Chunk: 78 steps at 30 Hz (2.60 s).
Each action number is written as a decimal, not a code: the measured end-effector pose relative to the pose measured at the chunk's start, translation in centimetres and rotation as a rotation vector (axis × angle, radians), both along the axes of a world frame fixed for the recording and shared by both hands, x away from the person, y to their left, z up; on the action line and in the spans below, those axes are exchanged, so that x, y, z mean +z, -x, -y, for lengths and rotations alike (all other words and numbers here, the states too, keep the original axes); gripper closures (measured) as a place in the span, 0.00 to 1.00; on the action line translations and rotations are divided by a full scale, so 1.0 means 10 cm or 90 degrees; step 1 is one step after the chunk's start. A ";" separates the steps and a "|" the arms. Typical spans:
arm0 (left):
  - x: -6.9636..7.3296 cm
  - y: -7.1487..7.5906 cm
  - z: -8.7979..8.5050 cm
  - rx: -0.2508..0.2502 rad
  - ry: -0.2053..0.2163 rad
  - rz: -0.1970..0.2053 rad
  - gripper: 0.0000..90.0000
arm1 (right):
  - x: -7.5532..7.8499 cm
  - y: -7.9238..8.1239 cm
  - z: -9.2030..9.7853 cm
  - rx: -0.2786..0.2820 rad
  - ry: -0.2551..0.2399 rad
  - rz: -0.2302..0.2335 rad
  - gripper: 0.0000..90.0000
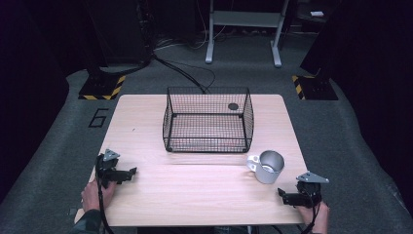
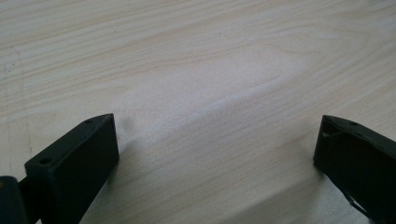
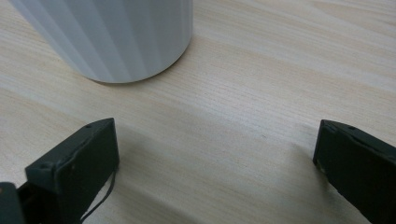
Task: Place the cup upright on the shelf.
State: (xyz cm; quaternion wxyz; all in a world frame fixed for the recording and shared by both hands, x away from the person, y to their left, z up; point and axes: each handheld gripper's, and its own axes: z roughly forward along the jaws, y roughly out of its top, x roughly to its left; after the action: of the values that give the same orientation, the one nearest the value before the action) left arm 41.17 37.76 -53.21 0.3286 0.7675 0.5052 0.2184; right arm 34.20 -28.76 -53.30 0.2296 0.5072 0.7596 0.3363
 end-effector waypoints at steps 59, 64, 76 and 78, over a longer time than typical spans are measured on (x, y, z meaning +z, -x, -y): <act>0.01 0.00 0.00 -0.002 -0.001 -0.006 0.00 | 0.49 -0.30 -0.51 0.077 -0.065 0.047 0.00; 0.01 0.00 0.00 -0.001 -0.001 -0.006 0.00 | 0.51 -0.36 -0.57 0.079 -0.061 0.047 0.00; 0.01 0.00 0.00 -0.001 -0.001 -0.006 0.00 | 0.52 -0.43 -0.66 0.068 -0.060 0.057 0.00; 0.01 0.00 0.00 -0.001 -0.001 -0.004 0.00 | 0.52 -0.44 -0.66 0.069 -0.045 0.057 0.02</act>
State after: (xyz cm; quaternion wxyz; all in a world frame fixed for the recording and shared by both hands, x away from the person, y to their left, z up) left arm 41.19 37.78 -53.15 0.3265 0.7687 0.5058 0.2160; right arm 38.56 -22.13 -48.08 0.2264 0.4576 0.7626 0.3974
